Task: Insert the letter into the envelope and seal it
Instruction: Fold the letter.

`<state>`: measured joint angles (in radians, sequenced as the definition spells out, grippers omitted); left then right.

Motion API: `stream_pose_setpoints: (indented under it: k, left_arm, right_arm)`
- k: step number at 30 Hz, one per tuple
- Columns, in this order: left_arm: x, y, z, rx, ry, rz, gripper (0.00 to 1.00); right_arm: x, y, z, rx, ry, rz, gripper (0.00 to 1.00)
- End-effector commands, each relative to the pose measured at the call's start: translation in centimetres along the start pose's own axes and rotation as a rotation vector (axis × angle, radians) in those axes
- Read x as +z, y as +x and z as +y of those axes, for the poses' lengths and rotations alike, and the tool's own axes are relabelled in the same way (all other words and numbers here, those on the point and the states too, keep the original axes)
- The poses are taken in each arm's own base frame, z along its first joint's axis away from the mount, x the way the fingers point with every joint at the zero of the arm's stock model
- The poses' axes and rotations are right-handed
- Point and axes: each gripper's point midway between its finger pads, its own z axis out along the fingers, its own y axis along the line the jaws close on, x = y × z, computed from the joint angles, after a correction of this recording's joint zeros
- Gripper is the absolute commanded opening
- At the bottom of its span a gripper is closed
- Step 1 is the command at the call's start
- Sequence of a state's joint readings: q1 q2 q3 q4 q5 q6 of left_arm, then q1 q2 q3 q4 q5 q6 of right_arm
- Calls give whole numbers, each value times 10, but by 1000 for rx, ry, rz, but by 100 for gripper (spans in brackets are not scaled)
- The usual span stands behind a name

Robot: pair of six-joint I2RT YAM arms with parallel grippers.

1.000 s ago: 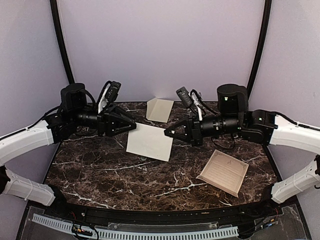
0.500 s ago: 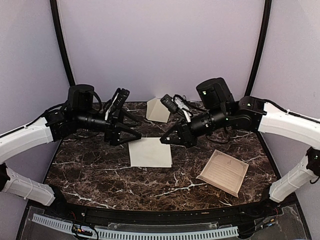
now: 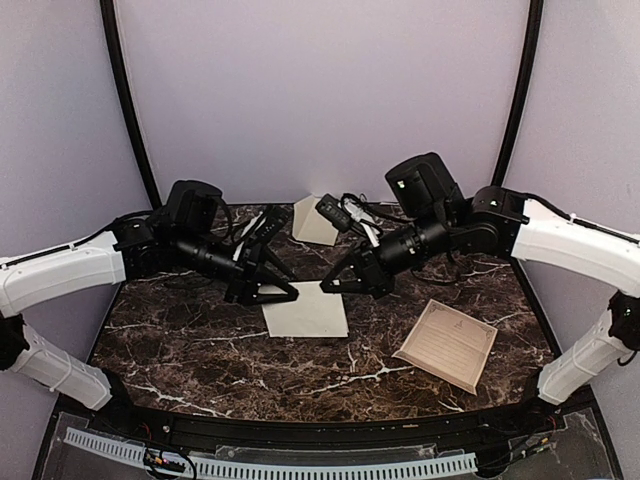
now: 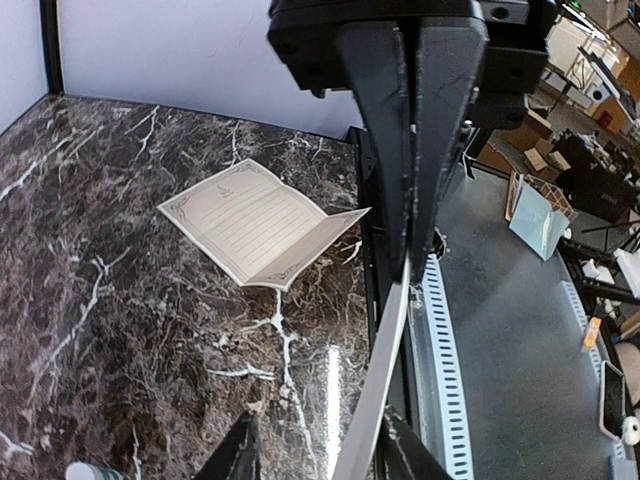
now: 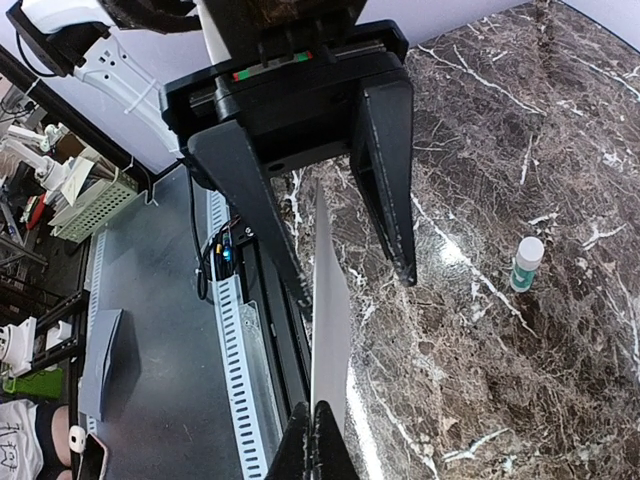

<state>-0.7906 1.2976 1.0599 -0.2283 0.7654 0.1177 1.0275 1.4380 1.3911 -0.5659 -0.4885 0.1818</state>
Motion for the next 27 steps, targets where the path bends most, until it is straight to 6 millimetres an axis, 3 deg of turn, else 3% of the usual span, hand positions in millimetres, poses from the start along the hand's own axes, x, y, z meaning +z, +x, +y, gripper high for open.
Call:
stream_pose_setpoints:
  k: [1, 7, 14, 19, 22, 27]
  left_arm:
    - [-1, -9, -7, 22, 22, -8, 35]
    - [2, -6, -9, 9, 52, -1, 34]
    - [8, -1, -12, -6, 81, 23, 24]
    - [8, -2, -13, -3, 83, 22, 5]
    - [5, -5, -13, 6, 74, 10, 0]
    - [-4, -18, -15, 25, 37, -48, 0]
  right_arm:
    - [1, -5, 5, -27, -30, 1, 0]
    - [5, -1, 3, -26, -29, 34, 0]
    - [4, -4, 3, -34, -27, 29, 0]
    - [5, -5, 3, -38, -23, 27, 0]
    - [2, -8, 2, -47, -8, 6, 0]
    - [-12, -20, 2, -70, 29, -77, 24]
